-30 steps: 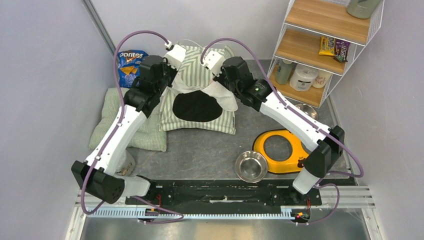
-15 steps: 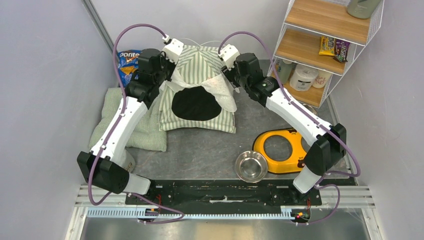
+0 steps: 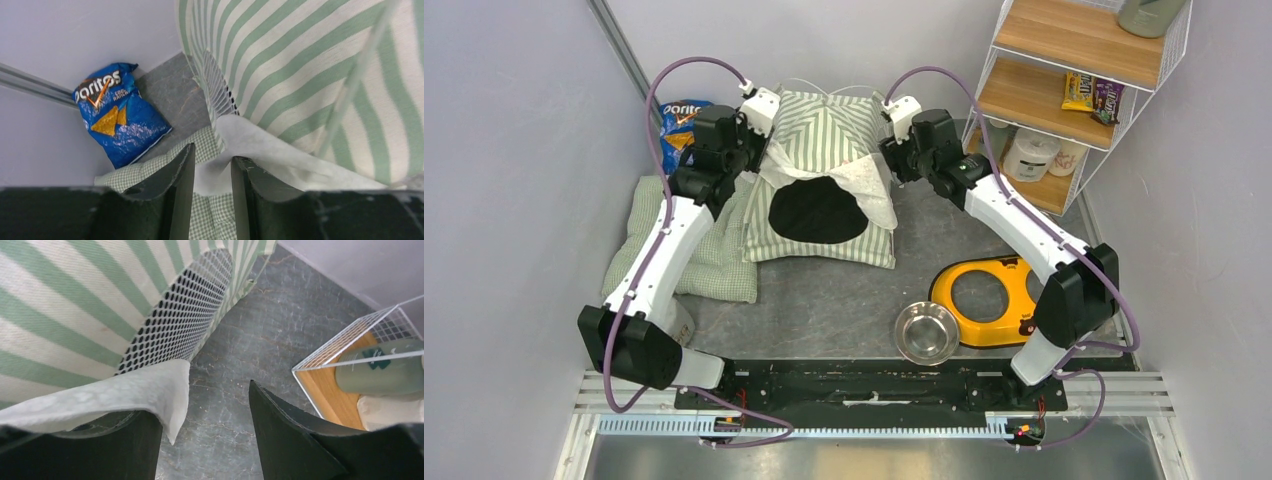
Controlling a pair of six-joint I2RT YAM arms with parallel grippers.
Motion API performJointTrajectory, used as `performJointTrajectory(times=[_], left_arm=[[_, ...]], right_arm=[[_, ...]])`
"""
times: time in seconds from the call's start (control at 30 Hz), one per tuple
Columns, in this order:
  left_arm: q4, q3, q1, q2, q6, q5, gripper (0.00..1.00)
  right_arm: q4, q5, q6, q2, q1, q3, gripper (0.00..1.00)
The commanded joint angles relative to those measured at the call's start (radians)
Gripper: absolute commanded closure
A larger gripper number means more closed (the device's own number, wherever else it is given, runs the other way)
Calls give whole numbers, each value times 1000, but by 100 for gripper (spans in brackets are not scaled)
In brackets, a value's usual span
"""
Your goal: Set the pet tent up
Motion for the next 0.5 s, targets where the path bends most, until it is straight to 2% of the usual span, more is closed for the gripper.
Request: performJointTrajectory(times=[0.0, 0.13, 0.33, 0.47], left_arm=[[-14, -17, 40, -35, -70, 18, 60], [-30, -32, 77, -33, -140, 40, 54], [-63, -50, 118, -31, -239, 103, 53], [-96, -29, 127, -28, -302, 45, 52]], right_arm=[[-19, -32, 108, 0, -38, -4, 32], [-54, -47, 212, 31, -82, 13, 29], [-128, -106, 330, 56, -131, 47, 27], [-197, -65, 367, 50, -138, 99, 27]])
